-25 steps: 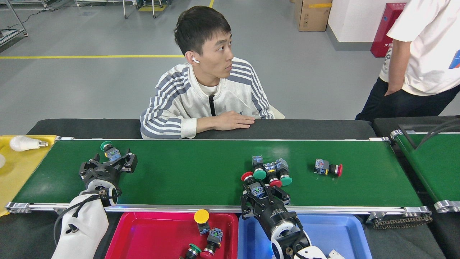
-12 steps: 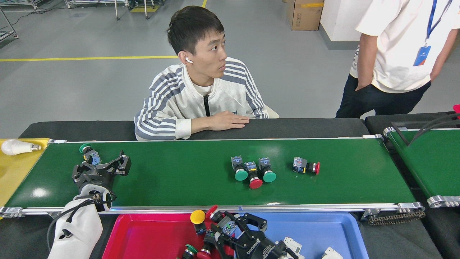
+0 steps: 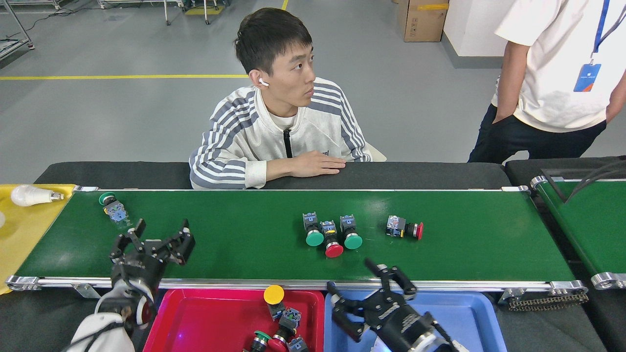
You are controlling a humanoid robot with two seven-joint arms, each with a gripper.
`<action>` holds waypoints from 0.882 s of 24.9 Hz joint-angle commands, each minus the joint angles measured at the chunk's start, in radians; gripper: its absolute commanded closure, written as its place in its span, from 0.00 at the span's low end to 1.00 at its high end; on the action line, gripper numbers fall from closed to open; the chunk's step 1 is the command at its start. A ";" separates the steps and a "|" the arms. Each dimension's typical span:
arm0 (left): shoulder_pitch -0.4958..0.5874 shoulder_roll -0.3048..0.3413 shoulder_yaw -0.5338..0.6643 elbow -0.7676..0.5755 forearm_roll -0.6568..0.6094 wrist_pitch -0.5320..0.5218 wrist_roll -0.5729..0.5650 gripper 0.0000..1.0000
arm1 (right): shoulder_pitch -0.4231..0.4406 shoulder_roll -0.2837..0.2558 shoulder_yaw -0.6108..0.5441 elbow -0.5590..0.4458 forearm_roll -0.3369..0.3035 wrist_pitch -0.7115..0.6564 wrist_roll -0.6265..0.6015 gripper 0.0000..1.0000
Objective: Pick switch part from conveyor to tray
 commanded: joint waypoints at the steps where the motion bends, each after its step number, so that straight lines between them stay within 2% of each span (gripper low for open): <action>1: 0.057 -0.017 -0.033 -0.061 -0.005 -0.033 -0.007 0.01 | 0.017 0.000 -0.101 -0.013 -0.004 0.028 -0.034 0.00; 5: 0.075 -0.022 -0.053 -0.058 -0.008 -0.029 -0.006 0.01 | 0.029 -0.006 -0.212 -0.011 -0.004 0.030 -0.034 0.00; 8: 0.078 -0.025 0.001 -0.056 -0.030 0.025 -0.004 0.01 | 0.029 -0.043 -0.236 -0.011 -0.008 0.030 -0.034 0.00; 10: 0.112 -0.023 0.044 -0.058 -0.047 0.050 0.008 0.01 | 0.029 -0.069 -0.244 -0.013 -0.041 0.028 -0.031 0.00; 13: 0.124 -0.020 0.025 -0.058 -0.050 0.034 0.063 0.01 | 0.029 -0.103 -0.244 -0.013 -0.085 0.028 -0.025 0.00; 15: 0.083 -0.030 -0.028 -0.056 -0.053 0.011 0.065 0.01 | 0.029 -0.118 -0.244 -0.010 -0.100 0.028 -0.025 0.00; 17: -0.003 -0.062 -0.077 -0.048 -0.065 0.019 0.058 0.01 | 0.029 -0.127 -0.244 -0.005 -0.105 0.023 -0.025 0.00; 22: -0.096 -0.129 -0.087 0.042 -0.168 0.036 0.057 0.01 | 0.031 -0.132 -0.238 -0.002 -0.107 0.013 -0.023 0.00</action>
